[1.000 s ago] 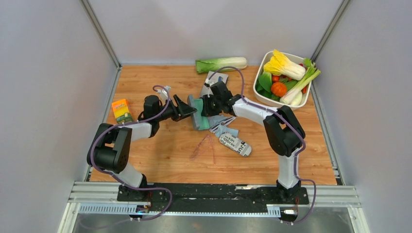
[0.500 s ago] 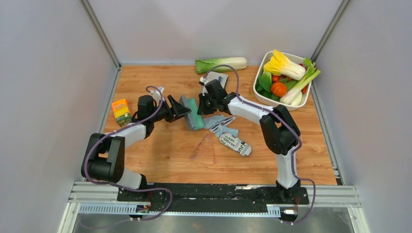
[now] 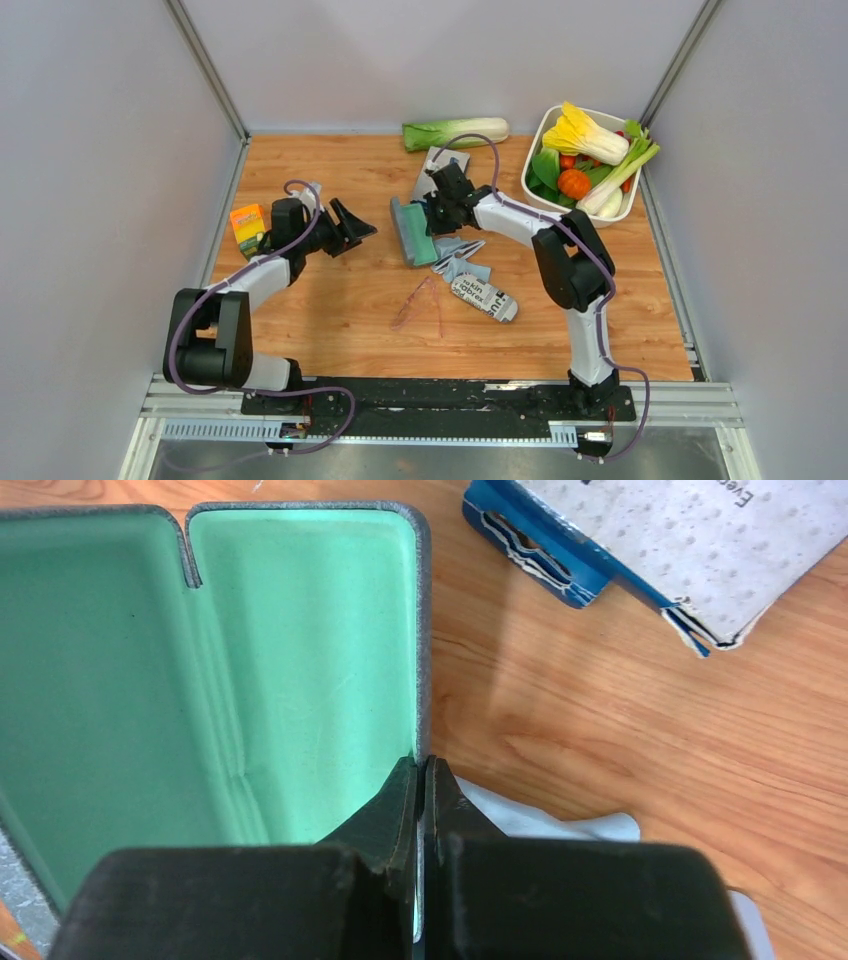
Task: Organize the sunglasses
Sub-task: Place the sunglasses case at the center of the board.
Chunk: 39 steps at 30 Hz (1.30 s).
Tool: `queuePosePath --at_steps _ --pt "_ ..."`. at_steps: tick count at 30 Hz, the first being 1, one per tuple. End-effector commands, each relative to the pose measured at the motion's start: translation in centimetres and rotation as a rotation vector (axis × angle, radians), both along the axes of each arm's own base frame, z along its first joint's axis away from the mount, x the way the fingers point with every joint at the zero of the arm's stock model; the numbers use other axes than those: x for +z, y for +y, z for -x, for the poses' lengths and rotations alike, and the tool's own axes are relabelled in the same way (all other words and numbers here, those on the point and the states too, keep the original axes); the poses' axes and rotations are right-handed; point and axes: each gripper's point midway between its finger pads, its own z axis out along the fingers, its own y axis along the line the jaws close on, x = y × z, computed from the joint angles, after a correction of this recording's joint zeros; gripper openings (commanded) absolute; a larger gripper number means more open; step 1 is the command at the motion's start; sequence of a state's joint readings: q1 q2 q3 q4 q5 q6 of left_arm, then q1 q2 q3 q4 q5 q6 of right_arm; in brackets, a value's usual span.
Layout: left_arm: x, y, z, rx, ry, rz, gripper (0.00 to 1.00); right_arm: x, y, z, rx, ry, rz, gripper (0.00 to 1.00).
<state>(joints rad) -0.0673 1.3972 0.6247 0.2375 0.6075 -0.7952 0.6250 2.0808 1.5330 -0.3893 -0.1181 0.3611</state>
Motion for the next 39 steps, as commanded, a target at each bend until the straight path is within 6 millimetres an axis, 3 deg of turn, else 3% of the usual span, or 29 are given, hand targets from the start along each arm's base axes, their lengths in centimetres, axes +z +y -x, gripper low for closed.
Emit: queuePosePath --at_steps 1,13,14,17,18,23,27,30,39 --pt "1.8 0.6 -0.2 0.008 -0.065 -0.023 0.75 1.5 1.4 -1.4 0.000 -0.042 -0.037 0.00" --pt "3.7 3.7 0.1 0.158 -0.087 -0.169 0.76 0.4 6.0 -4.4 -0.068 -0.036 -0.017 0.01" --pt "3.6 3.9 0.5 0.163 -0.072 -0.181 0.76 0.1 6.2 -4.5 -0.078 -0.030 -0.010 0.05" --pt "3.4 4.2 0.7 0.166 -0.056 -0.202 0.76 0.6 6.3 -4.6 -0.100 -0.034 -0.021 0.44" --pt "3.3 4.2 0.8 0.162 -0.052 -0.209 0.76 0.9 6.3 -4.5 -0.098 -0.042 -0.030 0.51" --pt "3.0 4.4 0.8 0.166 -0.046 -0.227 0.76 4.7 5.8 -4.0 -0.083 -0.104 -0.071 0.54" --pt "2.7 4.5 0.7 0.161 -0.036 -0.240 0.76 7.4 4.1 -2.8 -0.056 -0.151 -0.054 0.54" --pt "2.8 4.4 0.9 0.151 -0.039 -0.239 0.76 8.7 1.4 -1.6 -0.082 -0.199 -0.024 0.54" --pt "4.2 3.8 2.1 0.133 -0.088 -0.254 0.76 12.0 -6.0 4.3 -0.166 -0.319 -0.027 0.55"
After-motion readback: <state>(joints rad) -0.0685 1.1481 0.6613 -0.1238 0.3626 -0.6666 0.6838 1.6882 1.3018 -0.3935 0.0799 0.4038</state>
